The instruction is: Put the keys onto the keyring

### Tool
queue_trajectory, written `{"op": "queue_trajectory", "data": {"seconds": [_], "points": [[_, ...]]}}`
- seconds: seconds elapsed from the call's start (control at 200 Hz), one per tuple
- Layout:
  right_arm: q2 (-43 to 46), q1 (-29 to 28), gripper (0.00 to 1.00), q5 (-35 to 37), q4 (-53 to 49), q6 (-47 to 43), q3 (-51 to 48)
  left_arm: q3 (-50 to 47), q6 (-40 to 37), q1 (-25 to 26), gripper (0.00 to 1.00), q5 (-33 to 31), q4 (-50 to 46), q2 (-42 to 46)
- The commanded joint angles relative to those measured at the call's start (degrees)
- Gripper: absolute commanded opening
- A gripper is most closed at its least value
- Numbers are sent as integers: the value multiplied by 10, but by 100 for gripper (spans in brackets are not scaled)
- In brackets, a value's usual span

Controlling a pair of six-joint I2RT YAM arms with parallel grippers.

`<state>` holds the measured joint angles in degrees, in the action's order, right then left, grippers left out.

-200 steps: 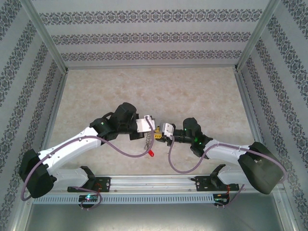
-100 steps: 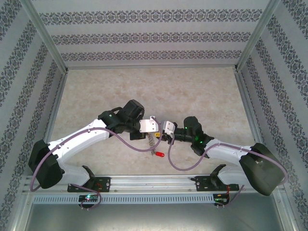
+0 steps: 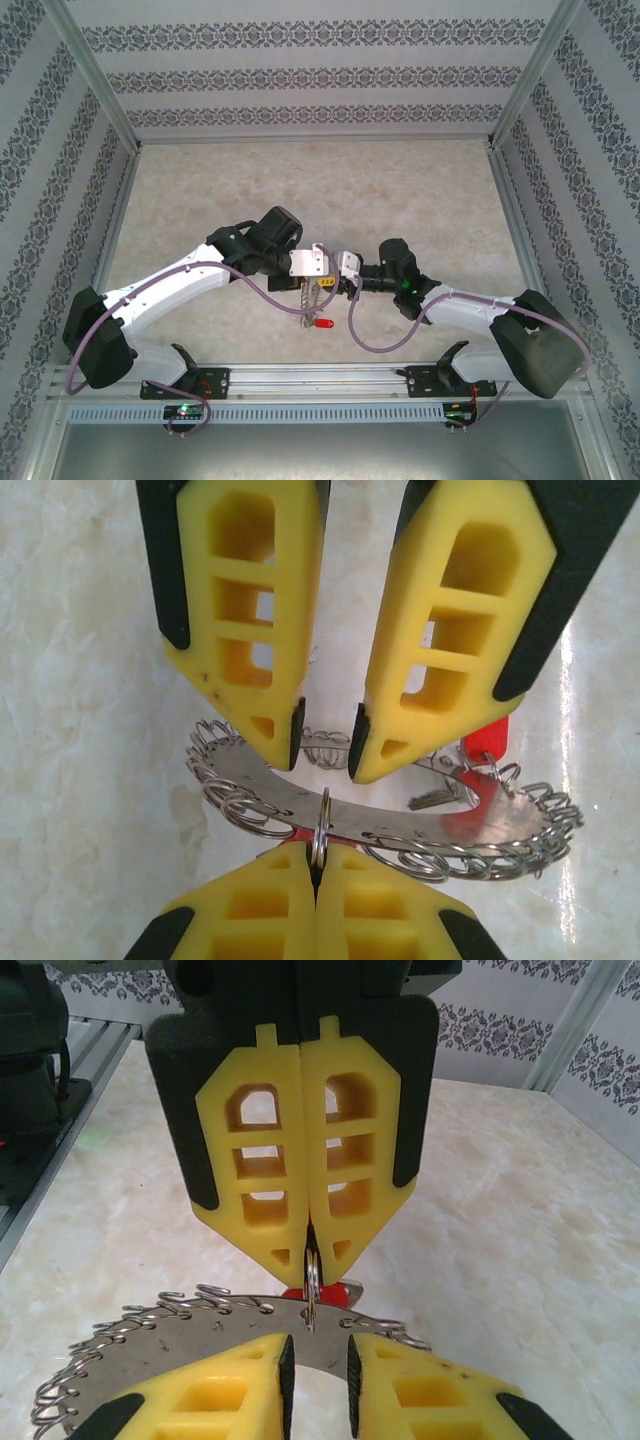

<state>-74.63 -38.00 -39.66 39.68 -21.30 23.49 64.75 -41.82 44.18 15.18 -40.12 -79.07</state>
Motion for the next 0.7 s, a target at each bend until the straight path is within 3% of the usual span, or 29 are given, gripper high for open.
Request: {"op": "queue_trajectory", "data": {"seconds": [0.0,0.415,0.55,0.694], "points": [[-6,6,22,-39,70,27,-4,-1,-10,9,0,26,41,7],[-43,14,21,-60,146,50,-23,-7,-9,4,0,51,50,17],[-45,15,4,-53,144,48,-23,-7,-10,4,0,45,43,17],[-42,14,0,-37,131,48,-25,-8,-5,4,0,39,43,22]]}}
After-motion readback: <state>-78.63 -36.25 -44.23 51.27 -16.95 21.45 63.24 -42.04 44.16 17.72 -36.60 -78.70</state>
